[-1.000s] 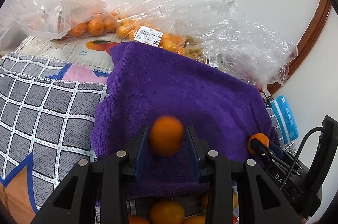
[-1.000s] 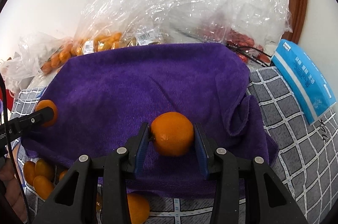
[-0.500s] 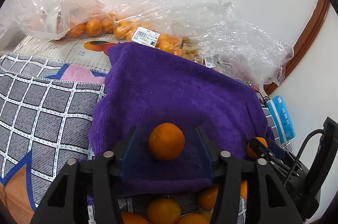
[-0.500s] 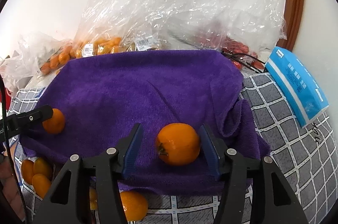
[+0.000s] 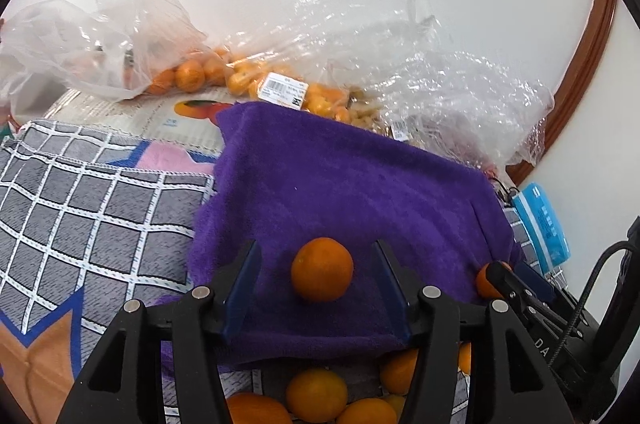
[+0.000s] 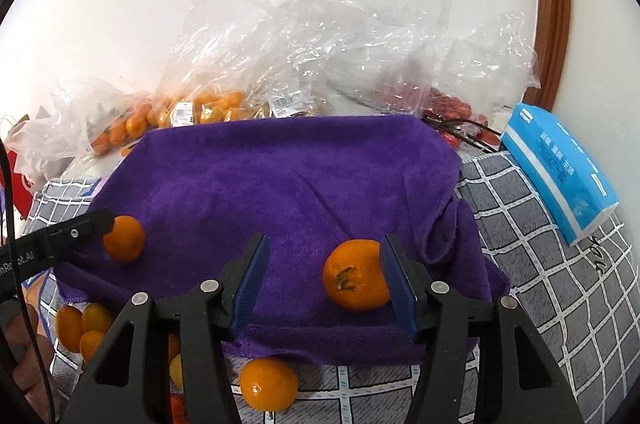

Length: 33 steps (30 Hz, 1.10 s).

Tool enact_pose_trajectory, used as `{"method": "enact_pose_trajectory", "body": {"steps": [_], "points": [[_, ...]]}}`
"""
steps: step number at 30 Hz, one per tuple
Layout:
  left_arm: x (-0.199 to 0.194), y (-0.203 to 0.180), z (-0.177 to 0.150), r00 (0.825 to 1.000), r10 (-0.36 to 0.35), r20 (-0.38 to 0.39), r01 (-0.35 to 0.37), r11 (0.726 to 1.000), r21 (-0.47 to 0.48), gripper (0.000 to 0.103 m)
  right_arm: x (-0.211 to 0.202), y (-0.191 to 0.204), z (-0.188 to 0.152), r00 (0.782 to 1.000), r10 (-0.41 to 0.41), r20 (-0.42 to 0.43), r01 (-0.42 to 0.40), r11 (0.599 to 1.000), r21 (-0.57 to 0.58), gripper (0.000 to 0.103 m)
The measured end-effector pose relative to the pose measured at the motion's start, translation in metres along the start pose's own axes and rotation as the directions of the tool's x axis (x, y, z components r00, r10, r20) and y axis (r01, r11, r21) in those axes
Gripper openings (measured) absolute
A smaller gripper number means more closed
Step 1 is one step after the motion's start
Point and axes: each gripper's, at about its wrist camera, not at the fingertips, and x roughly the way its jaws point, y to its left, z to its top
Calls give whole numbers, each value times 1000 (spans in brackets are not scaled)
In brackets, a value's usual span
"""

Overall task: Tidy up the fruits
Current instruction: 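Lower both oranges onto the purple towel and open both tools, then withdraw both open tools from the towel back toward the fruit row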

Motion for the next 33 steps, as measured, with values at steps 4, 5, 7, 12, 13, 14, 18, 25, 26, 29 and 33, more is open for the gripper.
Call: {"method": "enact_pose_trajectory", "body": {"steps": [4,5,7,12,13,14,18,25,26,29,33], "points": [[-1,2,1,1000,-9,-1,9,1000,-9,54,-2,-4,-1,1000,21,1,-21,999,31,57],[-1,2,1,1000,-5,-2,5,1000,-11,54,-2,-5,-1,1000,23,2,-23,999,38,57],[-2,0,0,1000,-6,3,6,1000,-11,54,-3,-6,-1,1000,31,2,-31,998,52,57],[-6,-3,1,1000,-22,0,22,1000,-1,53,-5,-5,-1,999,38,-24,-37,998,43,57],[-6,-4,0,999,-30,-10,31,1000,3,53,-6,-3,-1,999,39,-31,-38,999,34,57],[-7,-5,1,999,-43,-26,43,999,4,53,-7,-2,-1,998,47,-34,-46,999,27,57],[-13,-10,3,998,-52,-41,53,998,24,53,-15,0,-2,998,63,-29,-62,998,30,57],[-31,-8,0,998,-36,-52,38,998,43,54,-37,8,-8,996,86,-19,-86,996,22,57],[-33,-6,-2,998,-29,-54,32,999,42,54,-39,10,-10,996,85,-20,-85,996,20,57],[-38,4,-10,998,3,-57,0,999,49,54,-40,16,-20,995,93,-41,-93,996,14,57],[-43,22,-20,997,29,-76,-26,999,37,54,-42,23,-34,993,95,-63,-95,995,6,57]]}}
